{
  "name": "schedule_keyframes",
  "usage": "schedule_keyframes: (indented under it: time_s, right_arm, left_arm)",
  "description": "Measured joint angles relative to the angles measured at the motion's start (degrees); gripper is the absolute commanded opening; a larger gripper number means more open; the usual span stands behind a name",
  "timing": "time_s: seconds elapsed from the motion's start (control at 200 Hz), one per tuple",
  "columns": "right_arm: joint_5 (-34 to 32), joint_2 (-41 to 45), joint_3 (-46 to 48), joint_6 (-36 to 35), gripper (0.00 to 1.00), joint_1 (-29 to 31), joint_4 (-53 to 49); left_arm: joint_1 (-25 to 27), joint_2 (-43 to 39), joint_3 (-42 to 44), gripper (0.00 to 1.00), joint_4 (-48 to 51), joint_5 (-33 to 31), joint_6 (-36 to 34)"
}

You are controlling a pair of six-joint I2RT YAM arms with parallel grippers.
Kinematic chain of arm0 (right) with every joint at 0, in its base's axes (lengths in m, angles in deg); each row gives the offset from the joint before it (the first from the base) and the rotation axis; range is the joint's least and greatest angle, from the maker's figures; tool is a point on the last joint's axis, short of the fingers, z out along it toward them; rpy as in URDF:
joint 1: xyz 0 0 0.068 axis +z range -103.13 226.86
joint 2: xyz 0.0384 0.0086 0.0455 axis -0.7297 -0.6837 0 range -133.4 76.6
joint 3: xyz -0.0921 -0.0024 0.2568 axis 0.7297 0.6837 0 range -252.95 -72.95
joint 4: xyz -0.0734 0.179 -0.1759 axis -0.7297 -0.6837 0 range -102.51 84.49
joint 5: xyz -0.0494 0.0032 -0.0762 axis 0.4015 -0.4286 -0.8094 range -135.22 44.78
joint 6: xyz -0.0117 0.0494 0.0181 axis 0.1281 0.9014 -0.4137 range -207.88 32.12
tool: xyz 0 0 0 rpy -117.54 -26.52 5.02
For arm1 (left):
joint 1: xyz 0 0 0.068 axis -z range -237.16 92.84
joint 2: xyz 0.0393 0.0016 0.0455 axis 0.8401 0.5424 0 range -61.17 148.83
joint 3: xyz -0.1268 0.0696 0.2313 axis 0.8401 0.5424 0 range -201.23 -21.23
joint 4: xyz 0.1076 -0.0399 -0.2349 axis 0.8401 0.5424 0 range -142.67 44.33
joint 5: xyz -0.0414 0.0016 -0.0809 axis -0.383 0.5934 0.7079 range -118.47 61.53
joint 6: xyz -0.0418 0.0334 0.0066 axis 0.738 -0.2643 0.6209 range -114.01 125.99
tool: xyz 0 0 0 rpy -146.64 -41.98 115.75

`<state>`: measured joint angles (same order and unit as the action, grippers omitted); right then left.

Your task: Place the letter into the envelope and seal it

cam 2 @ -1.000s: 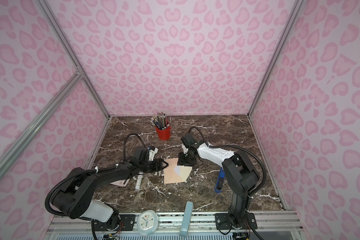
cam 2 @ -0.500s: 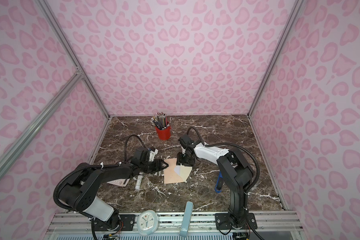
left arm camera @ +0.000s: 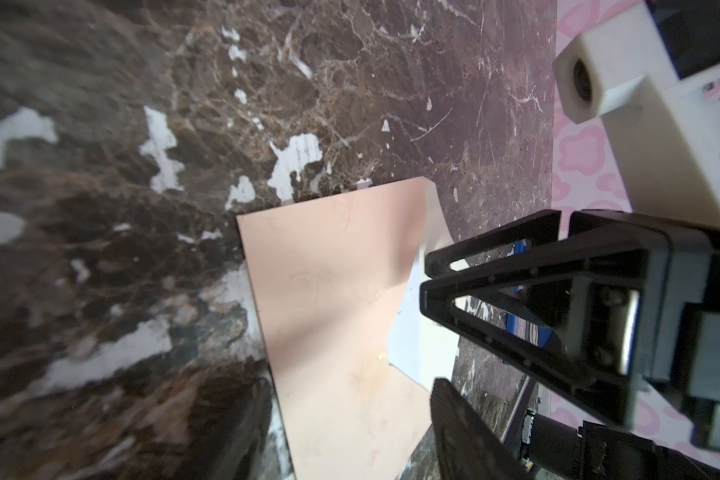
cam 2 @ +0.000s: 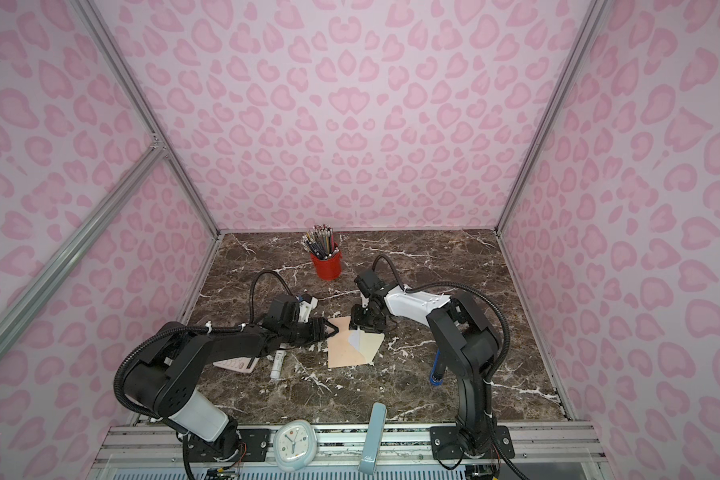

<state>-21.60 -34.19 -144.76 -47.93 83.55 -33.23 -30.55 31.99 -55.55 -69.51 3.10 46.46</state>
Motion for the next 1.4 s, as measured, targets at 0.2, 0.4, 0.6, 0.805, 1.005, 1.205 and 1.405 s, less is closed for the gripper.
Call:
schedule_keyframes:
  time_s: [0.2,0.4,0.6,0.805,1.005,1.205,1.405]
  right_arm:
    - [1.6,-0.5,0.0,1.0,0.56,0.0,1.7]
    - [3.1,-0.8,0.0,2.1,0.56,0.0,3.4]
    - [4.2,-0.8,0.0,3.0,0.56,0.0,4.3]
    - [5.0,-0.8,0.1,4.0,0.56,0.0,4.9]
    - [5.3,-1.2,0.0,4.1,0.56,0.2,5.6]
    - [4.9,-0.8,0.0,4.0,0.57,-0.1,4.8]
    - [2.7,1.9,0.2,2.3,0.59,-0.8,1.1]
  left_arm:
    - [0.0,0.0,0.1,0.63,-0.3,0.1,0.0]
    - [0.0,0.2,0.1,0.62,-0.4,0.1,0.0]
    - [0.0,0.5,0.1,0.62,-1.0,0.4,0.0]
    - [0.0,0.8,0.1,0.62,-1.5,0.7,0.0]
    - [0.0,0.9,0.1,0.62,-1.7,0.8,0.0]
    - [0.0,0.8,0.1,0.63,-1.6,0.8,0.0]
    - [0.0,-0.8,0.4,0.67,-0.8,0.5,0.2]
